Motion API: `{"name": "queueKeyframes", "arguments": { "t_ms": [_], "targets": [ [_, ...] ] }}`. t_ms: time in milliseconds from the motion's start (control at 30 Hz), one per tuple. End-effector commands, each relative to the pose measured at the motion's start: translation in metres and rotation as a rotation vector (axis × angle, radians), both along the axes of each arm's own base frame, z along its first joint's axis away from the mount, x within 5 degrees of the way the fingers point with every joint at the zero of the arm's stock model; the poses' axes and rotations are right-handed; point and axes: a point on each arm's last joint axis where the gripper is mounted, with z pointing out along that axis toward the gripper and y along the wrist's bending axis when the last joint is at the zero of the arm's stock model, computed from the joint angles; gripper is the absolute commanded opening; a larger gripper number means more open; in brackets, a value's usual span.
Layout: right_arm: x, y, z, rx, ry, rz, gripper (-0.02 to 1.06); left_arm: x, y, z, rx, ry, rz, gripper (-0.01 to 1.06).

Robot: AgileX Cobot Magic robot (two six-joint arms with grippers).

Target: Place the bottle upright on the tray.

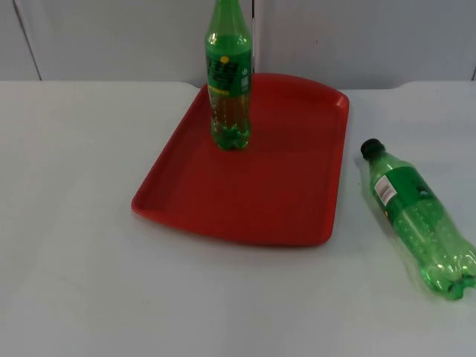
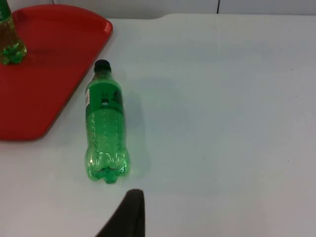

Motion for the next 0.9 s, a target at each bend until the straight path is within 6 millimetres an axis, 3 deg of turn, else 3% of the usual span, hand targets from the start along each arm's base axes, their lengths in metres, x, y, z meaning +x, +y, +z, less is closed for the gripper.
{"name": "queueKeyframes", "arguments": {
  "t_ms": [0, 433, 867],
  "targets": [
    [0.000, 0.000, 0.000, -0.002, -0.006, 0.007, 1.05, -0.007, 0.001, -0.001, -0.021, -0.015, -0.003, 0.93],
    [0.000, 0.000, 0.000, -0.002, -0.006, 0.007, 1.05, -0.063, 0.013, -0.021, -0.054, -0.060, -0.051, 0.93],
    [0.000, 0.000, 0.000, -0.002, -0.006, 0.007, 1.05, -0.132, 0.030, -0.042, -0.056, -0.134, -0.091, 0.93]
  ]
}}
